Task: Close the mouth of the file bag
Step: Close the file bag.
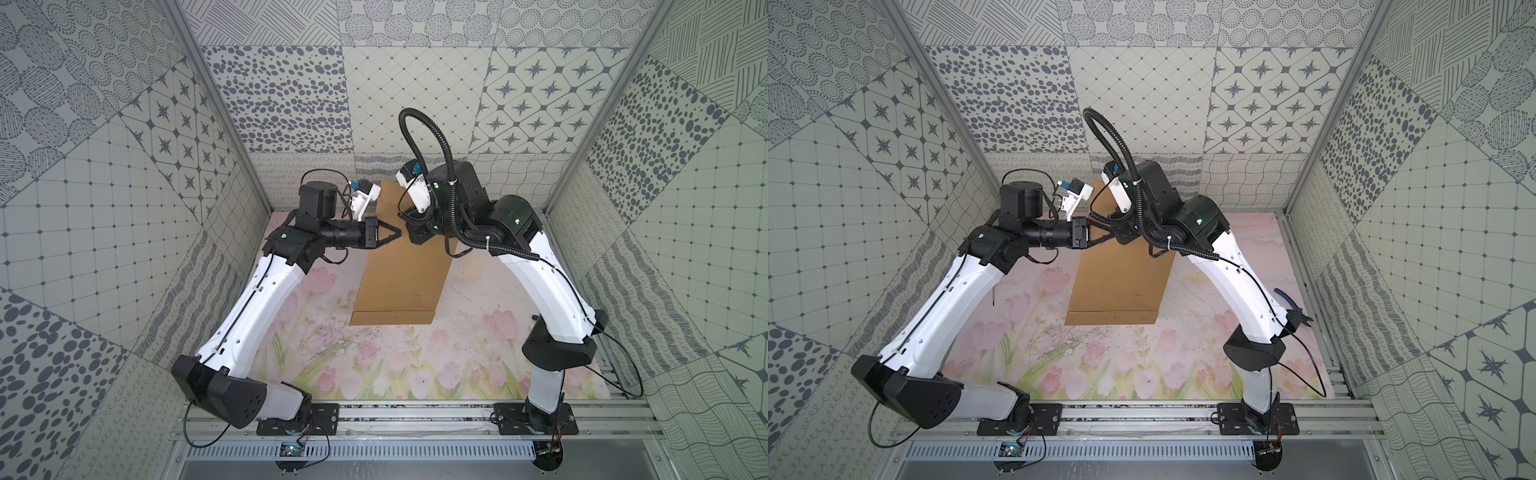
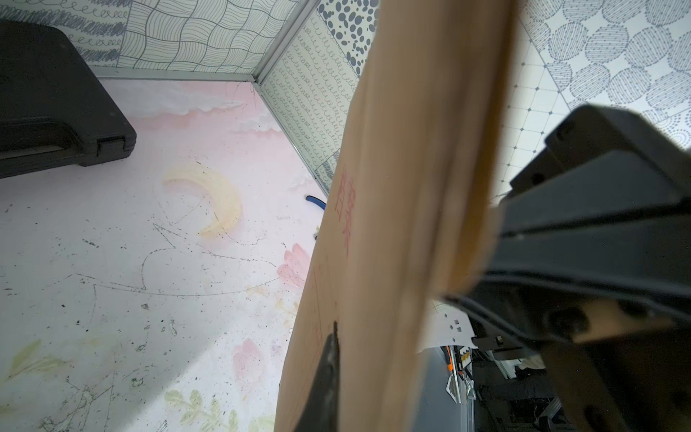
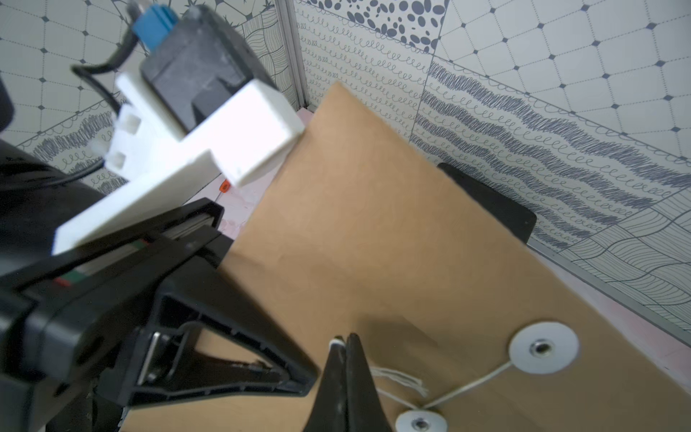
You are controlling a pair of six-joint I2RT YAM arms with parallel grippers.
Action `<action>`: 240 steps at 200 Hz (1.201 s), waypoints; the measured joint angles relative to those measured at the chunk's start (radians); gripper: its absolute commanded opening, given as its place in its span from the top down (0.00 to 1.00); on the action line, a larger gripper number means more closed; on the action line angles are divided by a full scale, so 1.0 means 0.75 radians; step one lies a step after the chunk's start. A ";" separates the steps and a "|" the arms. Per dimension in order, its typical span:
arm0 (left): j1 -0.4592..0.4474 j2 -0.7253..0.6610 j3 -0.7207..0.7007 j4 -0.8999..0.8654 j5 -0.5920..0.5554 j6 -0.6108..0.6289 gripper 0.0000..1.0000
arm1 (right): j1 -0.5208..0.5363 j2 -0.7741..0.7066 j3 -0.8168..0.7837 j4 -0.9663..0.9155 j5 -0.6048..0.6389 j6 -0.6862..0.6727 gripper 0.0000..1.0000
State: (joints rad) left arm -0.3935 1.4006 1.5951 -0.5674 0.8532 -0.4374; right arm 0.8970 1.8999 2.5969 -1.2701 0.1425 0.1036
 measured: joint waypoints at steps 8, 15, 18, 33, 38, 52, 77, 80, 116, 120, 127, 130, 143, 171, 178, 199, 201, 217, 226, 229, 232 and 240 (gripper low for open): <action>0.007 0.002 0.000 0.010 -0.001 -0.008 1.00 | 0.008 -0.012 -0.036 0.004 -0.006 0.005 1.00; 0.014 0.003 0.001 0.018 -0.003 -0.015 1.00 | 0.014 -0.025 -0.077 0.009 -0.017 0.016 1.00; 0.017 0.003 0.001 0.022 -0.004 -0.023 1.00 | 0.018 -0.036 -0.103 0.018 -0.027 0.021 1.00; 0.033 0.008 0.005 0.038 -0.007 -0.046 1.00 | 0.037 -0.089 -0.241 0.075 -0.058 0.039 1.00; 0.040 0.009 0.009 0.043 -0.008 -0.052 1.00 | 0.043 -0.117 -0.307 0.102 -0.070 0.050 1.00; 0.055 0.011 0.021 0.047 -0.004 -0.072 1.00 | 0.050 -0.193 -0.469 0.163 -0.082 0.074 1.00; 0.073 0.013 0.048 0.054 -0.004 -0.093 1.00 | 0.040 -0.288 -0.639 0.253 -0.087 0.114 1.00; 0.074 0.013 0.051 0.054 -0.003 -0.097 1.00 | 0.039 -0.298 -0.653 0.265 -0.088 0.120 1.00; 0.090 0.014 0.077 0.053 0.008 -0.113 1.00 | 0.033 -0.397 -0.813 0.385 -0.079 0.148 1.00; 0.091 0.014 0.079 0.053 0.008 -0.113 1.00 | 0.030 -0.407 -0.828 0.395 -0.079 0.152 1.00; 0.094 0.014 0.080 0.053 0.011 -0.116 1.00 | 0.025 -0.426 -0.858 0.412 -0.079 0.157 1.00; 0.096 0.014 0.081 0.052 0.012 -0.116 1.00 | 0.023 -0.434 -0.869 0.418 -0.079 0.158 1.00; 0.101 0.014 0.085 0.051 0.016 -0.116 1.00 | 0.011 -0.473 -0.928 0.456 -0.080 0.168 1.00; 0.106 0.014 0.087 0.049 0.022 -0.117 1.00 | -0.030 -0.543 -1.021 0.508 -0.104 0.186 1.00; 0.107 0.014 0.087 0.050 0.023 -0.120 1.00 | -0.042 -0.556 -1.039 0.523 -0.114 0.193 1.00; 0.111 0.009 0.086 0.055 0.038 -0.132 1.00 | -0.083 -0.574 -1.083 0.554 -0.148 0.207 1.00; 0.111 0.008 0.086 0.056 0.039 -0.133 1.00 | -0.087 -0.575 -1.086 0.558 -0.152 0.208 1.00; 0.114 -0.001 0.086 0.063 0.055 -0.141 1.00 | -0.121 -0.575 -1.113 0.580 -0.181 0.212 1.00; 0.114 -0.008 0.084 0.065 0.067 -0.145 1.00 | -0.136 -0.574 -1.121 0.588 -0.192 0.213 1.00; 0.114 -0.010 0.083 0.066 0.071 -0.149 1.00 | -0.140 -0.573 -1.122 0.591 -0.197 0.213 1.00; 0.114 -0.011 0.083 0.067 0.072 -0.149 1.00 | -0.144 -0.573 -1.122 0.592 -0.202 0.213 1.00; 0.114 -0.016 0.083 0.073 0.079 -0.153 1.00 | -0.149 -0.572 -1.122 0.599 -0.218 0.216 1.00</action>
State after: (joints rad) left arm -0.3077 1.3884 1.6573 -0.5129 0.9127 -0.5518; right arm 0.7856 1.4708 1.7557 -0.8207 -0.0208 0.2653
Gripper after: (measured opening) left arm 0.047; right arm 0.046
